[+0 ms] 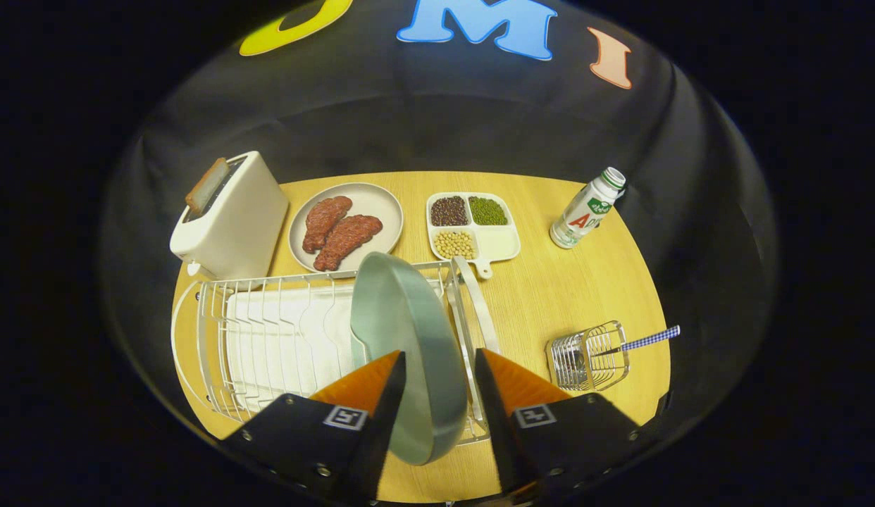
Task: Take the plate from the dish rack, then take the spoon from the basket and place it into the plate.
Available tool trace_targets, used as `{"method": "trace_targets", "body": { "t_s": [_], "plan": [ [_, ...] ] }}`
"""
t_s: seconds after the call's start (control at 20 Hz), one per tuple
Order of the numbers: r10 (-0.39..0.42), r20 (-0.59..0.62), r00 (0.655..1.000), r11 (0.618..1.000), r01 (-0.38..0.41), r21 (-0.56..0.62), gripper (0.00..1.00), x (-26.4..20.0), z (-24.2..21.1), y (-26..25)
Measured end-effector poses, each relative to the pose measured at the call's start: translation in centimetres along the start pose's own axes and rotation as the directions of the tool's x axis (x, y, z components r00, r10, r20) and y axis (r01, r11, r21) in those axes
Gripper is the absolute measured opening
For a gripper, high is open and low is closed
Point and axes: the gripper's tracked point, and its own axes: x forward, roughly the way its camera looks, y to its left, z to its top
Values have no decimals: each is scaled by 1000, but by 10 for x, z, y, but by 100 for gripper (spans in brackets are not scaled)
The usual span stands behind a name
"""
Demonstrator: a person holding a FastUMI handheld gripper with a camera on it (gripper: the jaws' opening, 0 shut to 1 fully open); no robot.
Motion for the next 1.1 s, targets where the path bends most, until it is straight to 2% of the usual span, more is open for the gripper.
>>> {"method": "trace_targets", "body": {
  "t_s": [0.05,0.1,0.2,0.55,0.75,1.1],
  "plan": [
    [13,17,1000,1000,-14,14,38,-1,1,4],
    [41,22,999,999,-42,30,34,-1,3,11],
    [26,22,999,1000,-26,-18,22,-7,3,9],
    [-99,122,988,989,111,-94,22,-31,30,-3],
    [-42,138,990,997,51,-60,22,-49,34,-5],
    [19,145,989,1000,-21,11,22,-93,17,-55]
  ]
}}
